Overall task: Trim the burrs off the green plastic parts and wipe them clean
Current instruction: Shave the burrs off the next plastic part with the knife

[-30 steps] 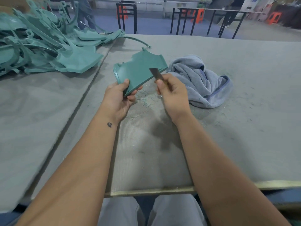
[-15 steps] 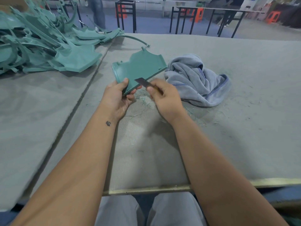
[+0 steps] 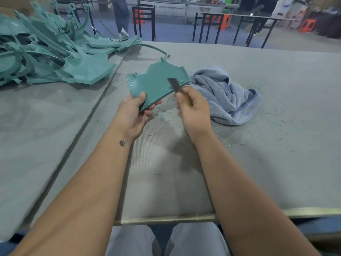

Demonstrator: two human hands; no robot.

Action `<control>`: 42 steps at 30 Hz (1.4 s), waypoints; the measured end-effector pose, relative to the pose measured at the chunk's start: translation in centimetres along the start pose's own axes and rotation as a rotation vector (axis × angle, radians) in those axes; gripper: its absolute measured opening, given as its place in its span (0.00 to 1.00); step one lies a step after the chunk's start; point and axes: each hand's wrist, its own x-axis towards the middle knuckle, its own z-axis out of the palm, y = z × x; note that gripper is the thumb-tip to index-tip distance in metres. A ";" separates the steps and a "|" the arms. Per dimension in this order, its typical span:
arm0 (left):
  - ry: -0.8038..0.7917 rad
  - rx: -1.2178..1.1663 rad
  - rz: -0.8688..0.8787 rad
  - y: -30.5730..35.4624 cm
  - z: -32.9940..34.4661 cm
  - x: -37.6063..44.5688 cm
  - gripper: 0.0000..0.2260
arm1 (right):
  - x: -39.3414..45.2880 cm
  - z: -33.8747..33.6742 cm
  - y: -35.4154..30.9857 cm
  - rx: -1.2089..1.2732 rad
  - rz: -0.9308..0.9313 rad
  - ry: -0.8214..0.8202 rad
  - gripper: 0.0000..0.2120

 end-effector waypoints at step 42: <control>-0.048 0.219 0.172 0.9 -0.4 -0.9 0.03 | 0.8 -1.3 0.1 0.406 0.244 0.022 0.09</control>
